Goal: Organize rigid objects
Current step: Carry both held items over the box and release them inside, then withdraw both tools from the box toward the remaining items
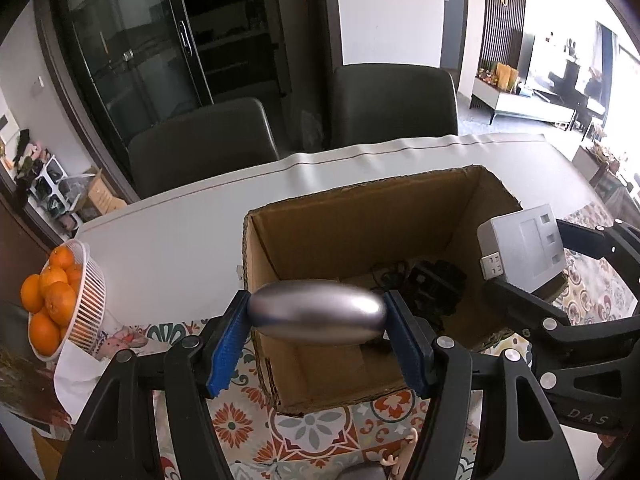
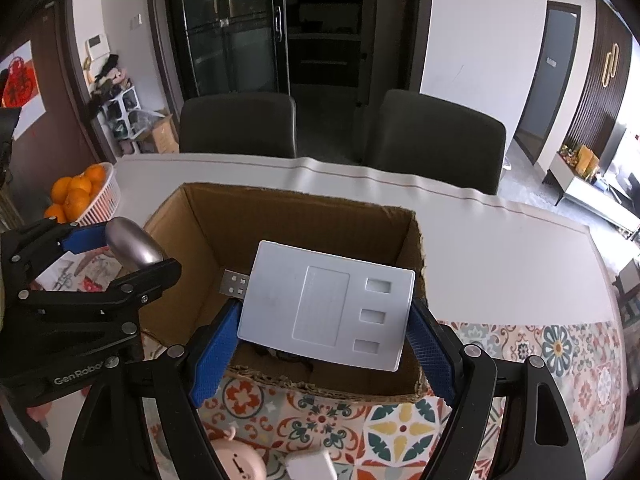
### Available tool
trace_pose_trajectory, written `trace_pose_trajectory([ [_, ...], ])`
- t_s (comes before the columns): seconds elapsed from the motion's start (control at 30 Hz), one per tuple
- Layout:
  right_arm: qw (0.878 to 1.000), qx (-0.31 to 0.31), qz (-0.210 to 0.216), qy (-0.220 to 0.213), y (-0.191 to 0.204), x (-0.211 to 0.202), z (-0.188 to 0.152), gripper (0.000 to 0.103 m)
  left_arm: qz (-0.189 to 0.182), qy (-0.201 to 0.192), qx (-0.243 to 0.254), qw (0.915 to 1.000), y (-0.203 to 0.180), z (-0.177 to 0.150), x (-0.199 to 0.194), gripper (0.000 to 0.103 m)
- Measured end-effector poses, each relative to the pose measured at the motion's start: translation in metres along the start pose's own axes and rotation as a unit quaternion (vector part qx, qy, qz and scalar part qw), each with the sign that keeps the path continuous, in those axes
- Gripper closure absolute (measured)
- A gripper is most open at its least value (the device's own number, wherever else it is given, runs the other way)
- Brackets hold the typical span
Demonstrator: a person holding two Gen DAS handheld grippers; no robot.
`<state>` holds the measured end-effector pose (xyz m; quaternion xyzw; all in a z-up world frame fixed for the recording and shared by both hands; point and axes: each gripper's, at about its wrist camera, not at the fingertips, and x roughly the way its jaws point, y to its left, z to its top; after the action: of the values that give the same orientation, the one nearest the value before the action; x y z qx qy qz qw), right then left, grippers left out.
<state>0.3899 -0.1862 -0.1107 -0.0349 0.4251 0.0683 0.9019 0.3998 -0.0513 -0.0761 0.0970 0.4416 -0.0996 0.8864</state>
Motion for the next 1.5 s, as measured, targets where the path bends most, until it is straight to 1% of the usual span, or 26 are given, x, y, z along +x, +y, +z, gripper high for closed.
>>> trace_pose_trajectory([
  [0.13,1.000,-0.004,0.000,0.001,0.003,0.002,-0.001,0.022,0.006,-0.007,-0.003,1.0000,0.003,0.000,-0.005,0.029],
  [0.2,1.000,-0.003,0.003,0.000,0.003,0.002,-0.001,0.022,0.025,-0.014,-0.007,0.9996,0.006,0.000,-0.010,0.023],
  [0.23,1.000,-0.003,0.005,0.001,0.004,0.004,0.000,0.022,0.035,-0.019,-0.010,0.9991,0.007,-0.001,-0.014,0.018],
  [0.27,1.000,-0.004,0.006,0.000,0.004,0.004,0.001,0.022,0.051,-0.024,-0.016,0.9983,0.010,-0.002,-0.018,0.015],
  [0.33,1.000,-0.009,0.008,0.000,0.008,0.005,0.002,0.022,0.072,-0.025,-0.023,0.9968,0.015,-0.004,-0.022,0.011],
  [0.4,1.000,-0.014,0.010,0.003,0.011,0.009,0.003,0.022,0.083,-0.023,-0.032,0.9958,0.021,-0.005,-0.023,0.008],
  [0.43,1.000,-0.017,0.014,0.006,0.013,0.010,0.004,0.022,0.095,-0.021,-0.038,0.9945,0.025,-0.007,-0.025,0.006],
  [0.5,1.000,-0.021,0.014,0.010,0.018,0.013,0.005,0.020,0.109,-0.023,-0.044,0.9928,0.029,-0.010,-0.028,0.006],
  [0.57,1.000,-0.024,0.007,0.014,0.021,0.014,0.005,0.013,0.124,-0.026,-0.048,0.9908,0.032,-0.012,-0.032,0.005],
  [0.67,1.000,-0.025,-0.004,0.008,0.021,0.011,0.003,0.012,0.143,-0.038,-0.050,0.9877,0.032,-0.019,-0.041,0.002],
  [0.73,1.000,-0.027,-0.006,0.004,0.021,0.006,0.001,0.012,0.151,-0.047,-0.049,0.9861,0.030,-0.023,-0.049,0.002],
  [0.9,0.999,-0.029,-0.019,-0.024,0.021,-0.019,-0.007,0.012,0.158,-0.068,-0.054,0.9836,0.022,-0.032,-0.067,0.000],
  [1.1,0.999,-0.019,-0.025,-0.042,0.012,-0.044,-0.022,0.012,0.142,-0.075,-0.061,0.9851,0.007,-0.044,-0.082,0.000],
  [1.23,0.998,-0.020,-0.031,-0.048,0.007,-0.056,-0.034,0.012,0.141,-0.074,-0.059,0.9855,-0.003,-0.053,-0.089,0.000],
  [1.5,0.999,-0.021,-0.023,-0.043,-0.001,-0.069,-0.066,0.013,0.131,-0.059,-0.065,0.9875,-0.022,-0.082,-0.097,0.000],
])
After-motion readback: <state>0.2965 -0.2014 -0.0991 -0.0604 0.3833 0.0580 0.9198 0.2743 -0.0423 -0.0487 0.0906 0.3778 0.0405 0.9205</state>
